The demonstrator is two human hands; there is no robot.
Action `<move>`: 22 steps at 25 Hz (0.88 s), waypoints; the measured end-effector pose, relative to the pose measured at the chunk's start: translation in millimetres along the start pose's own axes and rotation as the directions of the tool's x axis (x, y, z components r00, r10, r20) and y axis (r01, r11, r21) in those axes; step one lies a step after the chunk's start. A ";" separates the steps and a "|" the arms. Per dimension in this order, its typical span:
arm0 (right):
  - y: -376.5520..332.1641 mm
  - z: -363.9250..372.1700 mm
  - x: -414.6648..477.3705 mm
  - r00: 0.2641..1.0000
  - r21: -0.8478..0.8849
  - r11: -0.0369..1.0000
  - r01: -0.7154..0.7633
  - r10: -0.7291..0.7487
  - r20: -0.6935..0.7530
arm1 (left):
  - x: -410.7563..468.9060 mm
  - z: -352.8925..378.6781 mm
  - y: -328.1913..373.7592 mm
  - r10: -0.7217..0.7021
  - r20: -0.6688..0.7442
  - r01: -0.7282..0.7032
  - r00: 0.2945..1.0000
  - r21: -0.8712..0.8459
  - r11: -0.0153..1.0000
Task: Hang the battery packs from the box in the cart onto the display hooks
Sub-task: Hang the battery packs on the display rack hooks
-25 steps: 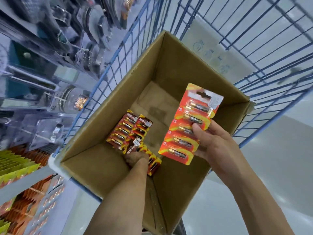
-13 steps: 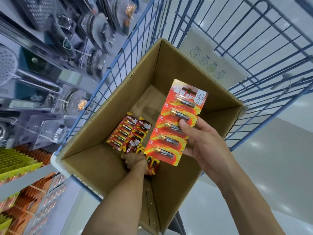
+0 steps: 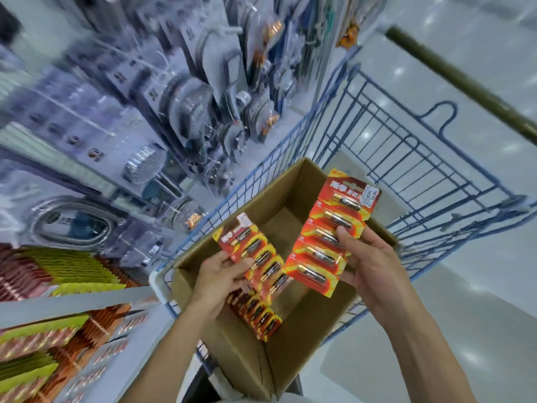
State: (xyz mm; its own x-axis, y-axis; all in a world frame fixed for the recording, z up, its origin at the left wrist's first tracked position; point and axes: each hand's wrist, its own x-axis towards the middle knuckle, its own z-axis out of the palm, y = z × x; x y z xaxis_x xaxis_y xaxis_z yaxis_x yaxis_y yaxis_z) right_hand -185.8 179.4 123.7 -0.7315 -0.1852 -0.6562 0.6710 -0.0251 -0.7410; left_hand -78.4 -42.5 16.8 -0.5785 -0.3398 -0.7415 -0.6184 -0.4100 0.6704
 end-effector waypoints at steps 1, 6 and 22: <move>-5.5 2.8 -3.9 1.000 0.017 1.000 0.013 -0.014 0.011 | -19.3 -5.2 22.8 0.059 0.052 -0.058 0.997 -0.018 0.998; -34.4 38.1 -20.5 0.981 0.085 0.994 0.068 -0.082 0.174 | -85.3 -45.6 97.1 0.280 0.032 -0.269 0.960 -0.184 0.945; -4.7 270.8 -188.7 0.790 0.014 0.963 0.268 -0.228 0.570 | -266.1 -265.2 109.5 0.637 -0.183 -0.655 0.749 -0.350 0.670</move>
State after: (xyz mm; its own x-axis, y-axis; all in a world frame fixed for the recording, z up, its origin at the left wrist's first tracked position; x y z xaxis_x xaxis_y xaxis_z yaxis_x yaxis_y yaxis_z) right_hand -18.2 -51.5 289.7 -0.6615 -0.7004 -0.2681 0.4524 -0.0876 -0.8875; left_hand 148.8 -221.4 280.4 -0.7298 -0.6705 -0.1336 0.1505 -0.3482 0.9253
